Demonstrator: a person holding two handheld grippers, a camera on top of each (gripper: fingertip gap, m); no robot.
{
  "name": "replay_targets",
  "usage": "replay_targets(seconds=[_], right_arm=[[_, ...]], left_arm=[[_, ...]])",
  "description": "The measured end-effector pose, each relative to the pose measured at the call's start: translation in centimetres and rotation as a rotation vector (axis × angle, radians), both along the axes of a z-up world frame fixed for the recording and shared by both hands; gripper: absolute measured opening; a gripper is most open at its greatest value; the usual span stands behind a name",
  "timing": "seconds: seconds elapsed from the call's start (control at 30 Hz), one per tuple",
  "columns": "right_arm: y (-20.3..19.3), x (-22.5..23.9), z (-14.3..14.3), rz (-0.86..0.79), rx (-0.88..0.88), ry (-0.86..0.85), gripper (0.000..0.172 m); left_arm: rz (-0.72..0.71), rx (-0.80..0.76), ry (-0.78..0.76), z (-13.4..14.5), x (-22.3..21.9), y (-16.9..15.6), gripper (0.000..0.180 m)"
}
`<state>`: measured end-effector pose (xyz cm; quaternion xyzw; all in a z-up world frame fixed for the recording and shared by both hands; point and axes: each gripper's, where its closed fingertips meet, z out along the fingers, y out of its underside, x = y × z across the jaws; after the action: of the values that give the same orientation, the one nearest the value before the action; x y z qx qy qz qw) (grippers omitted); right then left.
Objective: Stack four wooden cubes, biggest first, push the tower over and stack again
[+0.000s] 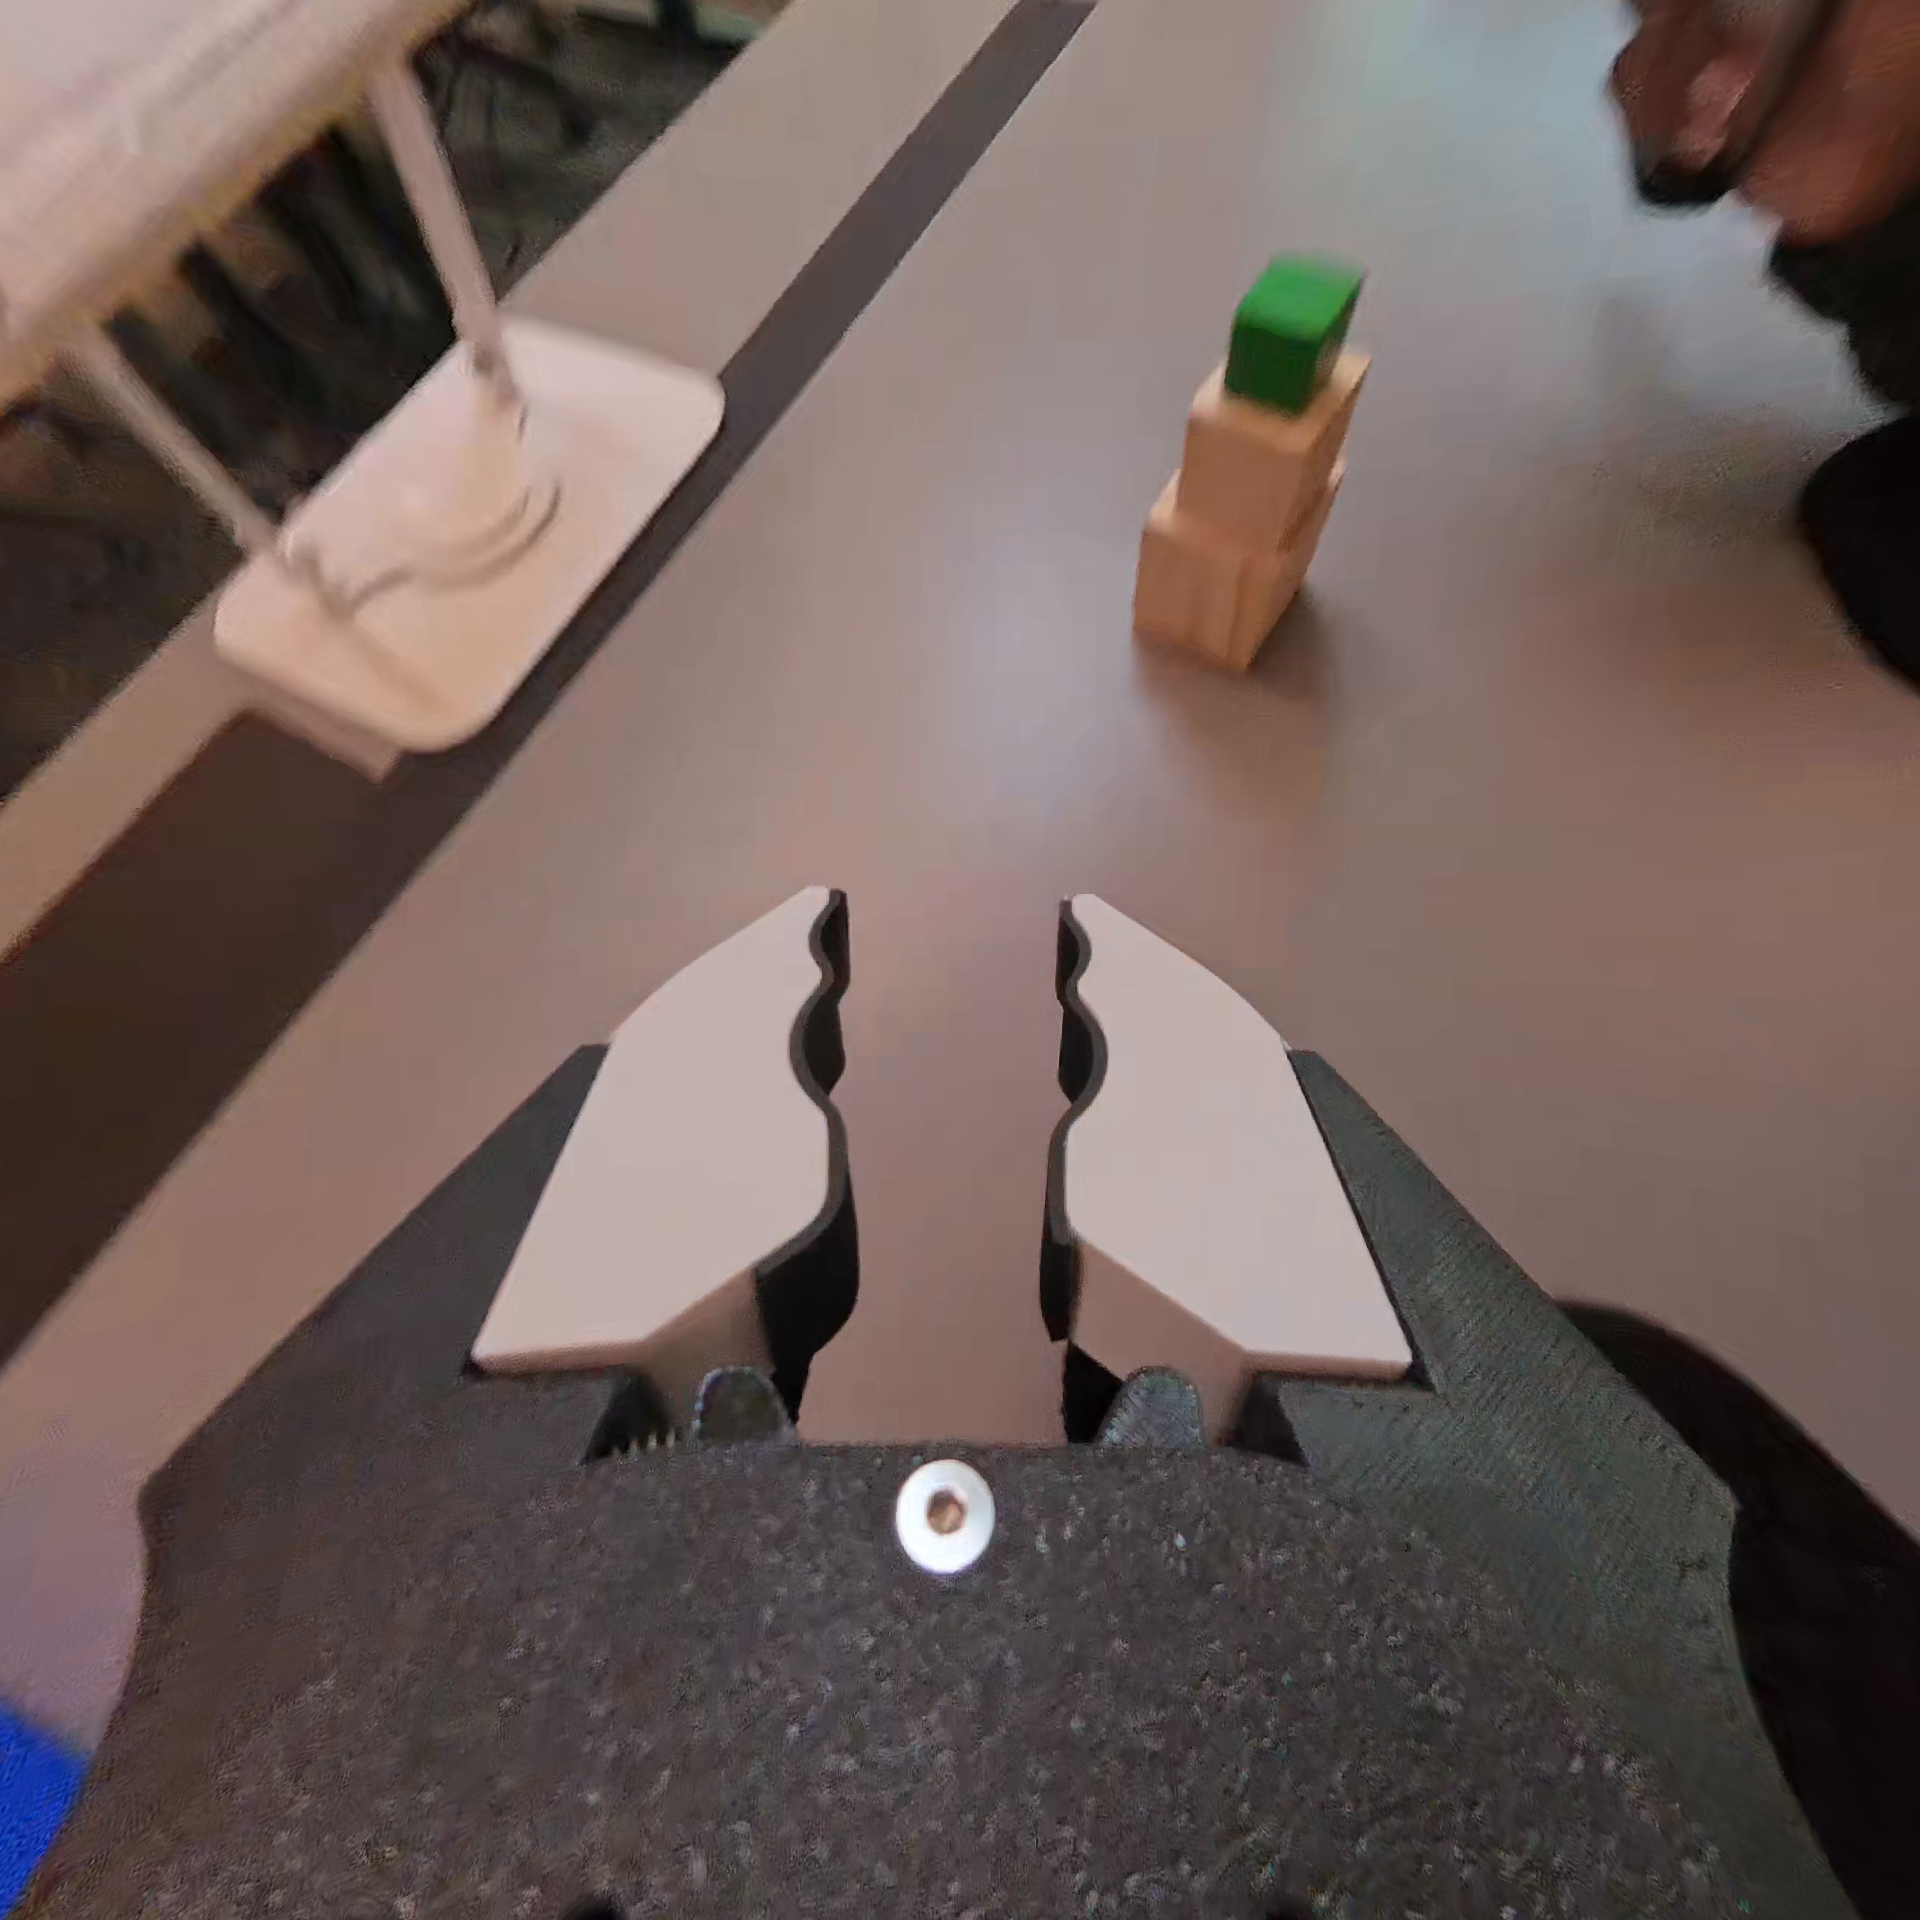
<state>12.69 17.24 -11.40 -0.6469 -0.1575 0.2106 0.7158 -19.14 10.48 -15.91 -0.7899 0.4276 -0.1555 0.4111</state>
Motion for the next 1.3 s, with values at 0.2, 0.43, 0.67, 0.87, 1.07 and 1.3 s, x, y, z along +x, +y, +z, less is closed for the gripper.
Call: replay_targets(seconds=[0.2,0.43,0.67,0.87,1.07,1.3], right_arm=[[0.0,-0.9,-0.6,0.02,-0.012,-0.018,0.0],[-0.1,-1.2,-1.3,0.012,-0.013,-0.061,0.0],[0.1,-1.3,-1.6,0.014,-0.021,-0.066,0.0],[0.1,-1.2,-1.5,0.013,-0.017,-0.063,0.0],[0.0,-1.2,-1.4,0.015,-0.02,-0.06,0.0],[-0.1,-1.3,-1.3,0.037,-0.029,-0.059,0.0]], left_arm=[[0.098,-0.062,0.102,-7.8,-8.8,-5.8,0.049],[0.101,-0.165,0.033,-11.7,-12.9,-6.7,0.051],[0.052,-0.2,0.073,-13.1,-12.4,-6.4,0.022],[-0.049,-0.078,-0.012,-6.7,-5.6,-3.4,0.022],[-0.282,0.0,-0.029,0.4,7.5,-0.1,0.022],[-0.483,-0.065,0.053,0.6,17.6,2.7,0.022]])
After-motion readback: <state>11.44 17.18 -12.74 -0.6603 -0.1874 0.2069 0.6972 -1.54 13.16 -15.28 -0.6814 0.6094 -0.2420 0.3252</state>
